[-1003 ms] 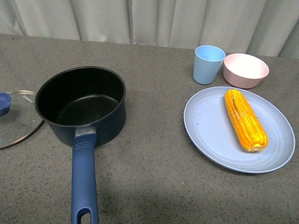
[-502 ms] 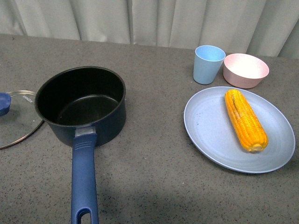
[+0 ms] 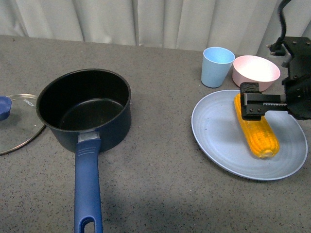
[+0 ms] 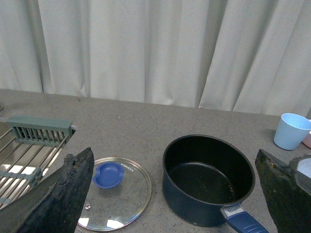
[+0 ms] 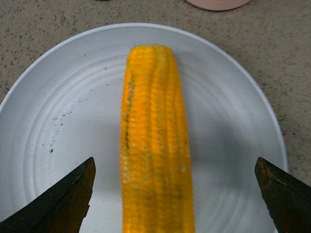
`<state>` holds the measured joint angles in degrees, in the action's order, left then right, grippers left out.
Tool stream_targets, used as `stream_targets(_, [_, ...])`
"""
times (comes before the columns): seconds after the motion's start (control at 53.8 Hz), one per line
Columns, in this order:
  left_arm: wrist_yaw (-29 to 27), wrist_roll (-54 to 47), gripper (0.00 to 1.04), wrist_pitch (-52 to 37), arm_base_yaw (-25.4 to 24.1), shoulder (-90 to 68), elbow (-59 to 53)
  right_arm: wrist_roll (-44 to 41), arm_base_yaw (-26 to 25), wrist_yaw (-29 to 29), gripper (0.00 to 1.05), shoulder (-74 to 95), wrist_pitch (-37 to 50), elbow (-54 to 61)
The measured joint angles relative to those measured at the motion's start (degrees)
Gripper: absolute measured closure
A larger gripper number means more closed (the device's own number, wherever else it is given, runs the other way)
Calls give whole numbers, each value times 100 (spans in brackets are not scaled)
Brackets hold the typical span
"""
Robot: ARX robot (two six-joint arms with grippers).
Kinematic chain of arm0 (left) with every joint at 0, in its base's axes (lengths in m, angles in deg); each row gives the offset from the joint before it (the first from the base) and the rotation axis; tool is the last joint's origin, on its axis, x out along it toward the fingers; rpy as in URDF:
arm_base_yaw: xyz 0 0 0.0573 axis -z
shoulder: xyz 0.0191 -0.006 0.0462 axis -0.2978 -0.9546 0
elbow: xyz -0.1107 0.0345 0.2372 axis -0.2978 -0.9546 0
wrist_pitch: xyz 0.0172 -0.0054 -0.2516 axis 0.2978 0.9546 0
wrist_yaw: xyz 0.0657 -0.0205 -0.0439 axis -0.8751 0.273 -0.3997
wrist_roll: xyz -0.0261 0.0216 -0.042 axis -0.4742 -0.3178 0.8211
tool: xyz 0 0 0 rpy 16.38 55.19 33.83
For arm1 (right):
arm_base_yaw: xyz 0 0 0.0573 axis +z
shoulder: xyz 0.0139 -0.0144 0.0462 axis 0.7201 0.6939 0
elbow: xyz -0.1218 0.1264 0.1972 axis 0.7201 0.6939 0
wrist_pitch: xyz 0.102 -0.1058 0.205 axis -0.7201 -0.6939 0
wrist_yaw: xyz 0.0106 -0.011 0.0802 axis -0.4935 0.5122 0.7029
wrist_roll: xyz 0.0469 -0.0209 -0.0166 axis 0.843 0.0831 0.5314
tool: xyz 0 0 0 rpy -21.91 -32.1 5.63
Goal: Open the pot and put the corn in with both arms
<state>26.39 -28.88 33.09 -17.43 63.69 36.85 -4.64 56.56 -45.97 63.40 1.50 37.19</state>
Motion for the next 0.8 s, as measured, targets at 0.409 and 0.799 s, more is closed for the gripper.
stream_targets(0.409, [2,0,6,0,2,2,0,98,116,-133,9,741,-610,-656])
stream_targets(0.799, [0,0,6,0,2,2,0,175,127,-94,53,885,-752,-761])
